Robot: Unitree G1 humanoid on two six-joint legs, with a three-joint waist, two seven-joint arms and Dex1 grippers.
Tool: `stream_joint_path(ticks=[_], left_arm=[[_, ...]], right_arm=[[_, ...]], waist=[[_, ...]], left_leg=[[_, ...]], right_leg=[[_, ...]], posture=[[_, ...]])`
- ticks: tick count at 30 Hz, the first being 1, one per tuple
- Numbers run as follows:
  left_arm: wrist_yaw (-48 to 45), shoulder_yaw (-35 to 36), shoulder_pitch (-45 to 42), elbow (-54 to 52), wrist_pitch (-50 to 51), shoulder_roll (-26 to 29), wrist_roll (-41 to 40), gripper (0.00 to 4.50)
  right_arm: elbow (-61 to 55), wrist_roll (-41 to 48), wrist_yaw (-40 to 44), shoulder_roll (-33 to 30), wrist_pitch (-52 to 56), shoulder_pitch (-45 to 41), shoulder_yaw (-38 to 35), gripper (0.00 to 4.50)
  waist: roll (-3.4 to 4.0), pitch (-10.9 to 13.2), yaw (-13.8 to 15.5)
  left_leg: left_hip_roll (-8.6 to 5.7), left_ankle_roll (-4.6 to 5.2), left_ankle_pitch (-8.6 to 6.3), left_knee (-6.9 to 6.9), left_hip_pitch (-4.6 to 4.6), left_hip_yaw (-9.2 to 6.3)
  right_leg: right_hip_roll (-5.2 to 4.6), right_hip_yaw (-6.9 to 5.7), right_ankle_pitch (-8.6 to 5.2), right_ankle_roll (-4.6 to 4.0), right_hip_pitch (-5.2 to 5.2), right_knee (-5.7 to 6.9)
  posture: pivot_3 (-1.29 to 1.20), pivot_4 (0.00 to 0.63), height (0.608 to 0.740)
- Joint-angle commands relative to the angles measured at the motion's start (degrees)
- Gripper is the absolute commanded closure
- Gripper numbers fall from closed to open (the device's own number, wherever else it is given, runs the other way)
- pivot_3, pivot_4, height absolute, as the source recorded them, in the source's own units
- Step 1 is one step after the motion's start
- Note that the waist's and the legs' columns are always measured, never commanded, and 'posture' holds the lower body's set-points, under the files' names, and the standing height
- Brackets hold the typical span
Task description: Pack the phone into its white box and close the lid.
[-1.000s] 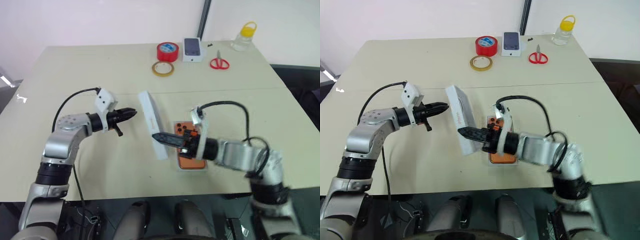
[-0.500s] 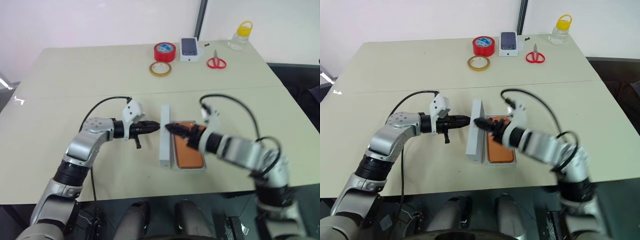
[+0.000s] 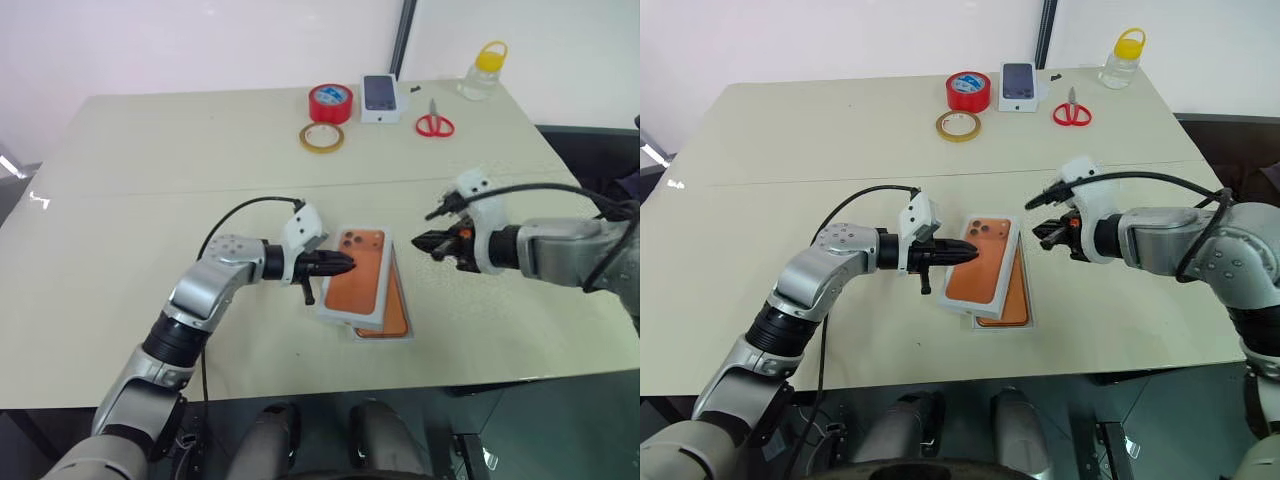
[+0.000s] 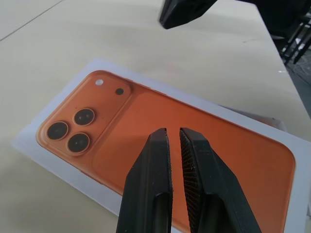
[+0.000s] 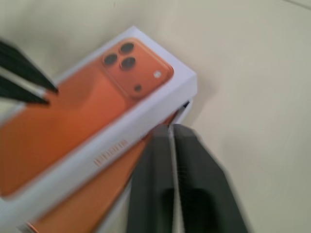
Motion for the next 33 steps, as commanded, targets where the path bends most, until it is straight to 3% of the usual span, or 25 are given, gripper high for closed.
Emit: stream_joint_path(ticks=[1, 8, 13, 22, 33], left_arm=[[0.86, 3.87, -1.36, -0.4, 0.25, 1.84, -0.55, 4.07], [0.79, 5.76, -2.94, 4.2, -1.1, 6.83, 1.94, 4.07], [-2.99, -1.05, -3.57, 6.89, -4.81, 9.49, 7.79, 4.07], [-8.21, -6.1, -5.79, 7.93, -6.73, 5.38, 8.71, 4.07], [-12.13, -5.21, -5.95, 3.09, -3.47, 3.34, 5.75, 4.07]], right_arm=[[-3.94, -12.06, 8.25, -2.27, -5.81, 0.07, 3.34, 4.44], [-6.14, -25.33, 15.3, -0.3, -8.55, 1.39, 7.08, 4.44], [-7.05, -29.59, 17.18, 3.26, -6.84, 1.22, 7.94, 4.44], [-8.53, -35.09, 20.49, 6.25, -4.29, 1.58, 8.45, 4.44], [-10.96, -38.18, 23.92, 6.29, -2.73, 4.32, 6.55, 4.44]], waist=[[0.0, 0.0, 0.04], [0.0, 0.0, 0.55], [0.0, 0.0, 1.56], [-0.03, 0.02, 1.54], [-0.03, 0.02, 1.44]], left_leg=[[0.0, 0.0, 0.0, 0.0, 0.0, 0.0], [-0.02, -0.03, 0.0, 0.0, 0.0, 0.0], [-0.04, -0.17, 0.07, -0.01, -0.01, 0.01], [-0.08, -0.32, 0.16, 0.0, -0.1, -0.01], [-0.07, -0.33, 0.17, 0.01, -0.09, -0.01]], right_leg=[[0.0, 0.0, 0.0, 0.0, 0.0, 0.0], [-0.03, 0.02, 0.0, 0.0, -0.03, 0.0], [-0.05, 0.05, 0.0, 0.0, -0.05, -0.02], [-0.1, 0.02, 0.0, 0.0, -0.09, -0.06], [-0.07, 0.03, 0.0, 0.0, -0.1, -0.02]], posture=[[0.0, 0.15, 0.74], [0.0, 0.15, 0.74], [0.0, 0.15, 0.74], [0.0, 0.15, 0.74], [0.0, 0.15, 0.74]])
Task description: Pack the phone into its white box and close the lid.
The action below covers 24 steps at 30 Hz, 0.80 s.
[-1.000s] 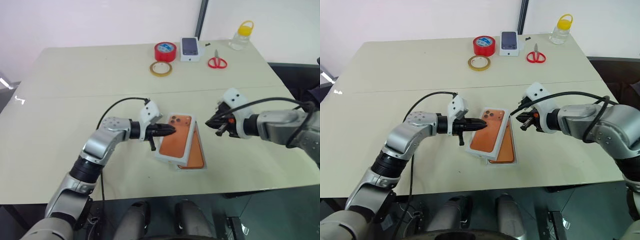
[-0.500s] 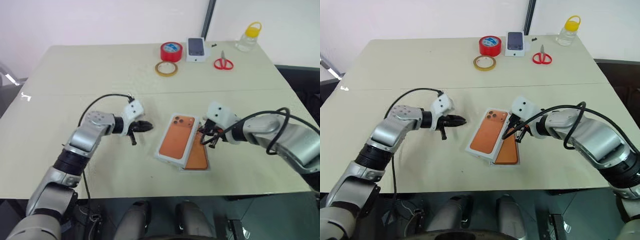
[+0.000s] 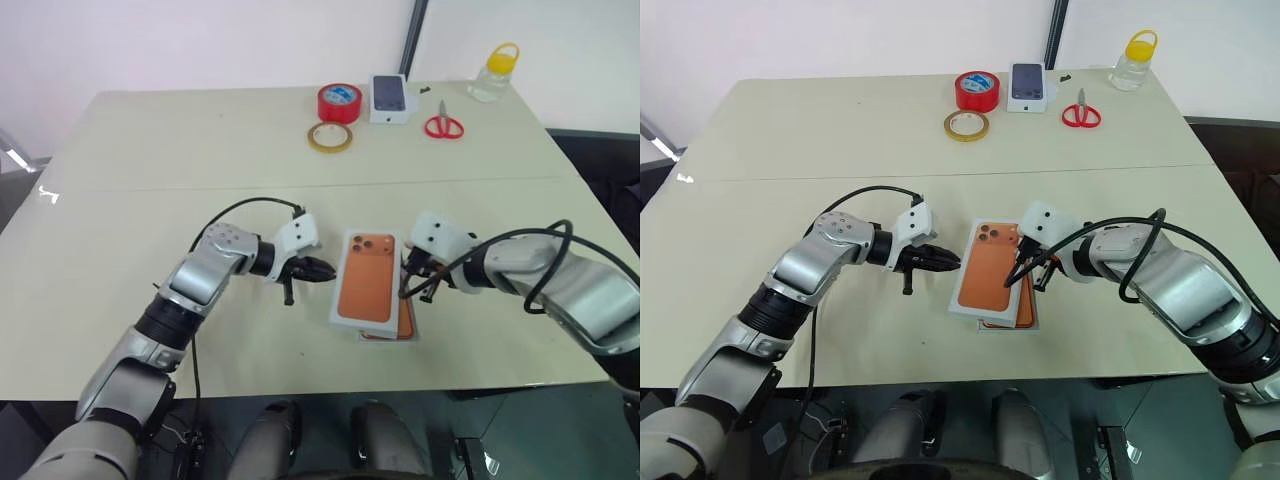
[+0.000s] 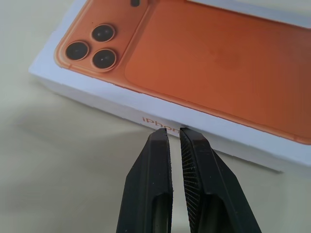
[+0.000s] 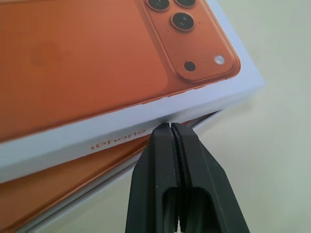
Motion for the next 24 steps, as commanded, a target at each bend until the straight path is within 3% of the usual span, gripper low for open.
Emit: stream_joint_path(ticks=[1, 24], left_arm=[[-0.61, 0.34, -0.6, -4.15, 0.6, -1.27, -1.94, 4.07], [0.05, -1.2, 1.18, -7.9, 2.98, -2.45, -1.59, 4.07]], right_arm=[[-3.36, -0.03, 2.16, 0.09, -0.38, 0.67, -1.46, 4.44], [-3.04, -4.35, 5.97, 0.41, -1.12, 4.14, -3.12, 4.44]], waist=[[0.0, 0.0, -0.03], [0.0, 0.0, 0.07]], left_leg=[[0.0, -0.01, 0.0, 0.0, 0.0, 0.0], [-0.01, -0.04, 0.02, 0.01, 0.0, 0.0]], right_leg=[[0.0, 0.0, 0.0, 0.0, 0.0, 0.0], [0.0, 0.0, 0.0, 0.0, 0.02, 0.0]], posture=[[0.0, 0.15, 0.74], [0.0, 0.15, 0.74]])
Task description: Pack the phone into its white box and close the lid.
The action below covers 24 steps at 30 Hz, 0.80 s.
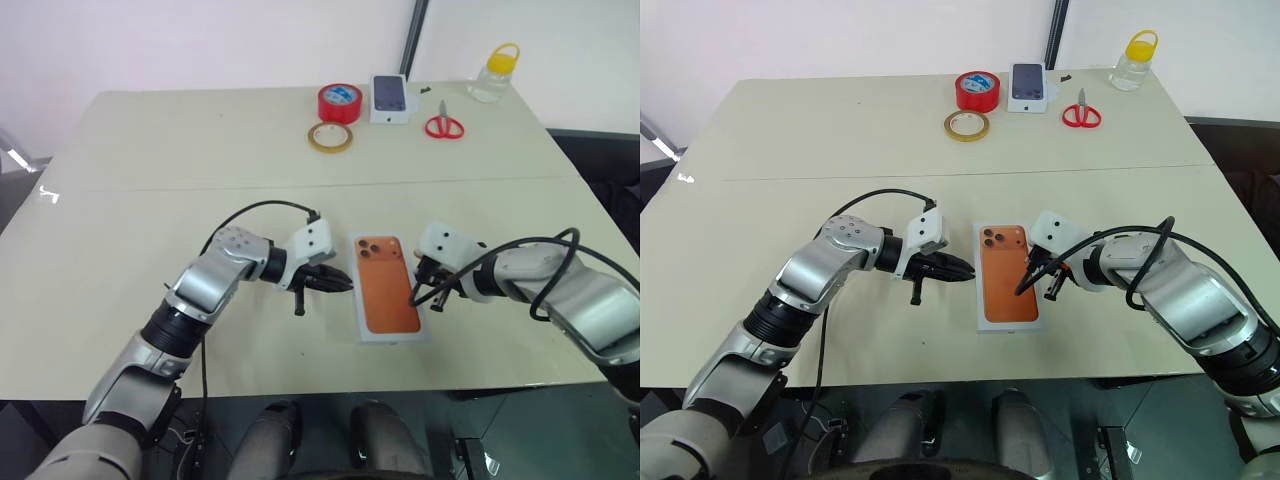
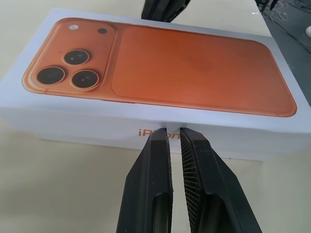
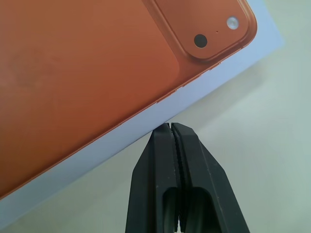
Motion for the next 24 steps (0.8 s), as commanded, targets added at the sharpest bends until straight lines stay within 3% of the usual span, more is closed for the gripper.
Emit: stream_joint_path(ticks=[1, 18, 24], left_arm=[[0.19, -0.45, -0.19, -2.58, -0.43, -0.38, -0.43, 4.07], [2.02, 0.29, -1.0, 1.32, -1.58, -0.86, 0.73, 4.07], [2.78, 1.49, -0.86, 1.71, -1.6, -0.06, 0.68, 4.07]], right_arm=[[-2.84, 0.07, 1.12, 0.84, -1.12, 0.01, -0.9, 4.44], [-1.26, -2.45, 1.33, 2.62, -1.4, -0.23, -0.69, 4.44], [-0.35, -3.63, 2.55, 0.64, -2.89, 0.7, -2.02, 4.44]], waist=[[0.0, 0.0, 0.0], [0.0, 0.0, -0.08], [0.0, 0.0, -0.05]], left_leg=[[0.0, 0.0, 0.0, 0.0, 0.0, 0.0], [0.0, -0.02, 0.01, 0.0, 0.0, 0.0], [0.0, -0.02, 0.01, 0.0, 0.0, 0.0]], right_leg=[[0.0, 0.0, 0.0, 0.0, 0.0, 0.0], [0.0, 0.0, 0.0, 0.0, -0.01, 0.01], [0.0, 0.0, 0.0, 0.0, -0.01, 0.01]], posture=[[0.0, 0.15, 0.74], [0.0, 0.15, 0.74], [0.0, 0.15, 0.74]])
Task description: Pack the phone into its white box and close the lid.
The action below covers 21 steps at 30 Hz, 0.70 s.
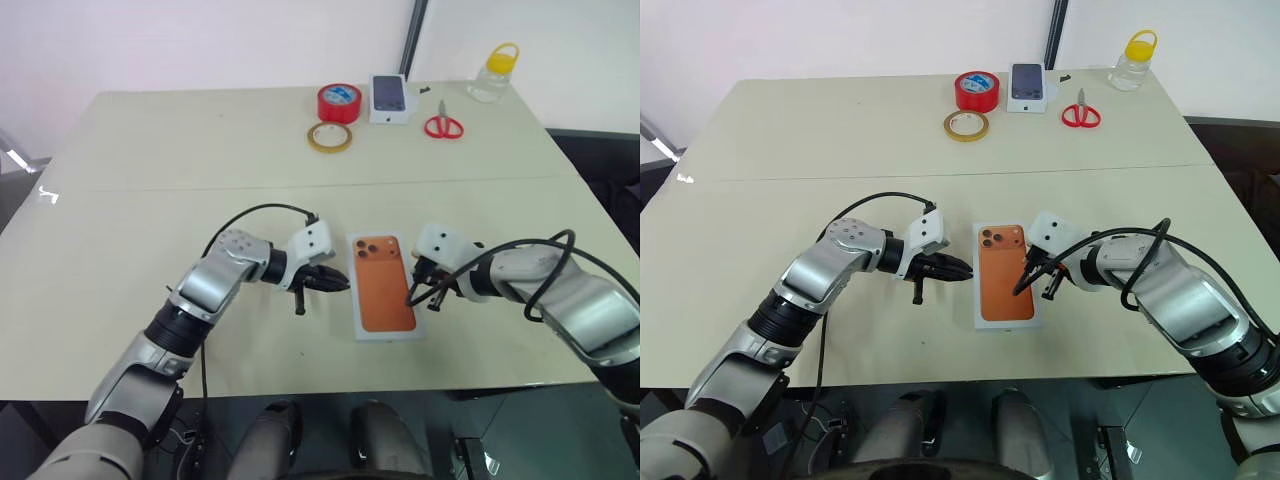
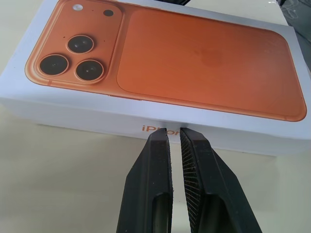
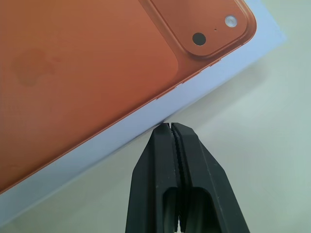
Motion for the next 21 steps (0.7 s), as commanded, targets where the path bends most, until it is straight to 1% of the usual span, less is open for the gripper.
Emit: stream_joint_path(ticks=[1, 3, 7, 10, 12, 14, 17, 21], left_arm=[[0.9, 2.46, -1.08, -0.58, -1.3, 0.46, -0.42, 4.07], [0.99, 3.68, -1.55, 0.28, -1.64, 1.18, -0.66, 4.07], [1.56, 6.84, -3.61, 3.39, -2.36, 1.39, -1.54, 4.07], [3.22, 7.45, -6.03, 6.7, -3.06, -1.02, -1.07, 4.07], [4.64, 6.89, -7.56, 9.15, -4.43, -3.02, 0.06, 4.07], [6.57, 5.98, -9.34, 12.77, -6.06, -5.54, 1.65, 4.07], [6.02, 2.89, -10.67, 16.4, -8.47, -8.75, 3.58, 4.07], [4.84, -0.43, -10.78, 18.6, -9.15, -9.59, 6.26, 4.07]], right_arm=[[0.02, -0.57, 2.19, -2.38, -3.44, 0.56, -3.02, 4.44], [0.86, -0.55, 3.93, -4.62, -5.79, 1.55, -5.6, 4.44], [0.46, 1.47, 9.51, -8.57, -13.6, 7.18, -13.32, 4.44], [-3.04, 5.8, 12.9, -8.32, -13.9, 11.11, -17.59, 4.44], [-5.8, 8.33, 14.05, -7.67, -13.17, 13.49, -18.94, 4.44], [-8.3, 9.54, 13.78, -6.97, -12.52, 15.83, -18.61, 4.44], [-10.52, 8.98, 10.4, -4.71, -10.53, 19.24, -15.51, 4.44], [-11.67, 6.99, 8.6, -5.49, -10.22, 23.14, -13.43, 4.44]], waist=[[0.0, 0.0, 0.04], [0.0, 0.0, 0.11], [0.0, 0.0, 0.17], [-0.01, 0.0, 0.17], [-0.02, 0.01, 0.18], [-0.05, 0.03, 0.18], [-0.11, 0.01, 0.21], [-0.11, 0.01, -0.03]], left_leg=[[0.0, 0.0, 0.0, 0.0, 0.0, 0.0], [-0.01, 0.0, 0.0, 0.0, 0.0, 0.0], [-0.01, 0.0, 0.0, 0.0, 0.0, 0.0], [-0.01, 0.01, 0.0, 0.01, 0.0, 0.0], [-0.01, 0.01, 0.0, 0.03, 0.0, 0.0], [-0.01, 0.01, 0.0, 0.06, 0.0, 0.0], [-0.01, 0.01, 0.0, 0.08, 0.02, -0.02], [-0.01, 0.01, 0.0, 0.07, 0.03, 0.01]], right_leg=[[0.0, 0.0, 0.0, 0.0, 0.0, 0.0], [0.0, 0.0, 0.0, 0.0, 0.0, 0.0], [-0.01, -0.02, 0.0, 0.0, 0.01, 0.0], [0.0, -0.04, 0.0, 0.01, 0.04, -0.01], [-0.01, -0.05, 0.0, 0.01, 0.06, -0.01], [-0.01, -0.06, 0.0, 0.01, 0.09, -0.01], [0.0, -0.08, 0.0, 0.01, 0.11, -0.01], [0.0, -0.04, 0.0, 0.02, 0.09, 0.0]], posture=[[0.0, 0.15, 0.74], [0.0, 0.15, 0.74], [0.0, 0.15, 0.74], [0.0, 0.15, 0.74], [0.0, 0.15, 0.74], [0.0, 0.15, 0.74], [0.0, 0.15, 0.74], [0.0, 0.15, 0.74]])
